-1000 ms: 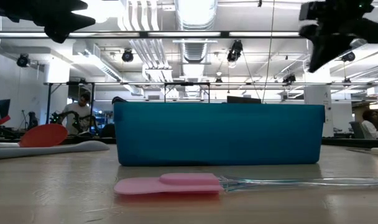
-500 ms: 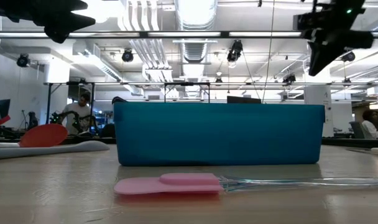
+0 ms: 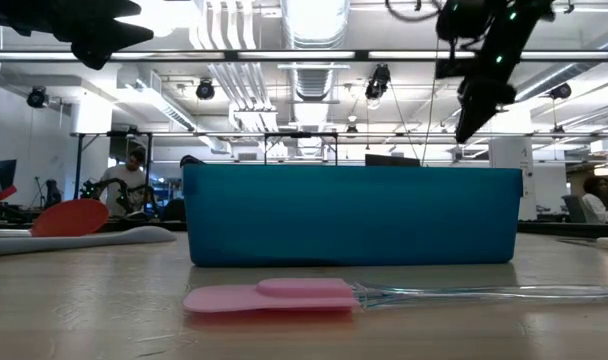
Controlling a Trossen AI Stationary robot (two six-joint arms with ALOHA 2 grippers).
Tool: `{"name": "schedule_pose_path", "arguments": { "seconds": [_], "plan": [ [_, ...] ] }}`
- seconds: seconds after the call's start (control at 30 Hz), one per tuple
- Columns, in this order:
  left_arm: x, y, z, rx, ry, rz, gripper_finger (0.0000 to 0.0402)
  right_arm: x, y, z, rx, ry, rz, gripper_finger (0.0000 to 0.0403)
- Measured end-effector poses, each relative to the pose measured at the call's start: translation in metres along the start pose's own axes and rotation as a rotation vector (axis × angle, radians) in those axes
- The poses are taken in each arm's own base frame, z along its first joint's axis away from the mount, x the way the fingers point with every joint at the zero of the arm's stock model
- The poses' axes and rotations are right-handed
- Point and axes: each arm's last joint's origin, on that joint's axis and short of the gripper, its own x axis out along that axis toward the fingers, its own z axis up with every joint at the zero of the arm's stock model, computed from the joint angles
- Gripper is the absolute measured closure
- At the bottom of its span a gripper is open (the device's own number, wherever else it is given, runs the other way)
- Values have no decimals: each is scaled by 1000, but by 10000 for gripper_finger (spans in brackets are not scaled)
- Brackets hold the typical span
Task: Pick & Place Kitchen Items
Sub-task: Put the blue spatula into the yellow bin
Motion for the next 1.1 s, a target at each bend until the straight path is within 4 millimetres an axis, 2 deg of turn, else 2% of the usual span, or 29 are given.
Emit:
{"name": "schedule_pose_path", "arguments": {
  "seconds": [0.13, 0.27, 0.53, 0.8, 0.97, 1.1],
  "plan": [
    [0, 0, 0, 0, 0, 0, 168, 30, -11, 3, -59, 104, 3, 219],
    [0, 0, 0, 0, 0, 0, 168, 60, -20, 12, -77, 151, 100, 209],
    [0, 0, 0, 0, 0, 0, 168, 110, -28, 37, -161, 247, 200, 236],
    [0, 0, 0, 0, 0, 0, 168, 143, -35, 61, -205, 307, 239, 264],
    [0, 0, 0, 0, 0, 0, 168, 159, -39, 60, -194, 372, 276, 277],
    [0, 0, 0, 0, 0, 0, 168, 168, -52, 54, -155, 388, 256, 292]
  ]
}}
